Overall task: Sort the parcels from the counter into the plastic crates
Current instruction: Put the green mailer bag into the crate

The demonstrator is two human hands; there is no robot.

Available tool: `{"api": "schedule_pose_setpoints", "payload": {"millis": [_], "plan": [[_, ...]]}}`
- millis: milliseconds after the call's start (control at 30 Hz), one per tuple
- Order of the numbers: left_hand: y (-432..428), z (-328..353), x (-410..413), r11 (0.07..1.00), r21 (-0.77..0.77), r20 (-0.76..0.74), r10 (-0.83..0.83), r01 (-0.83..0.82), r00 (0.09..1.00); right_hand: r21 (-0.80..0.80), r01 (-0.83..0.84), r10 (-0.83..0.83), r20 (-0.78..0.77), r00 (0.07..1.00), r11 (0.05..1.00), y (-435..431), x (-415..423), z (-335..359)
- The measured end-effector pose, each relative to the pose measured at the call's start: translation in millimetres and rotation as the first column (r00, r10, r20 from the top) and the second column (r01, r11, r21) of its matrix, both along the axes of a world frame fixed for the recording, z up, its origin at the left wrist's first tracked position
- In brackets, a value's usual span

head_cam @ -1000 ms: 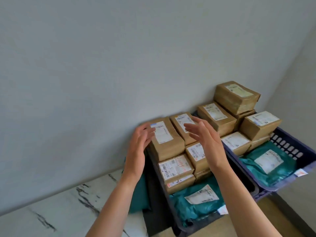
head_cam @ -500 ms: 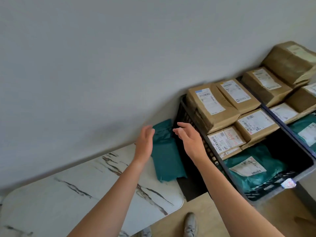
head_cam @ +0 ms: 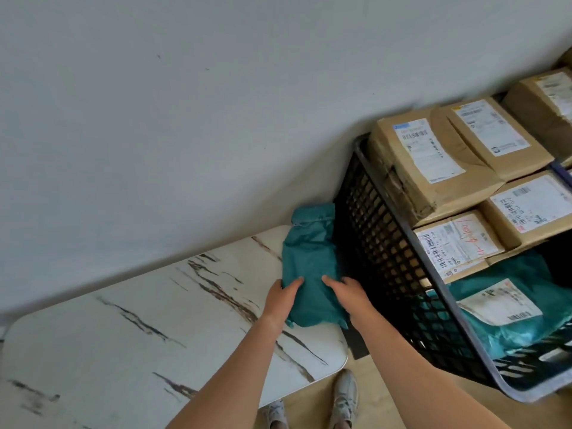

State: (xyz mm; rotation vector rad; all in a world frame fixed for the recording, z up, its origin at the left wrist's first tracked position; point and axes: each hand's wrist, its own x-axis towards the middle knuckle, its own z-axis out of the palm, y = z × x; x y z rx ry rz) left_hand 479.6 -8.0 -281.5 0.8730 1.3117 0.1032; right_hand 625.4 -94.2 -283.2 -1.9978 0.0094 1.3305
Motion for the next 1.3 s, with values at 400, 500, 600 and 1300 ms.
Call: {"api": "schedule_pose_setpoints", "payload": {"millis": [400,500,600,1300], "plan": [[-15,151,-14,0.99,0.108,0.411,0.043,-0.096,0.91,0.416,0.013,-0.02,0.011,1.0,0.909,-25,8,169],[-13,224,-9,0.973,0.216,0.49,-0.04,-0.077,0.871,0.543,-0.033,-0.012,0.08,0.997,0.839,-31,13,240],[-10,296,-6,0.936,0.34,0.538,-0.112,-0.094,0.835,0.678,-0.057,-0.023,0.109,0.994,0.733,-36,16,307],[-50,479,-27,0.664,0.668,0.64,-0.281,-0.336,0.715,0.842,-0.353,-0.152,0.443,0.883,0.408,-80,-6,496]]}}
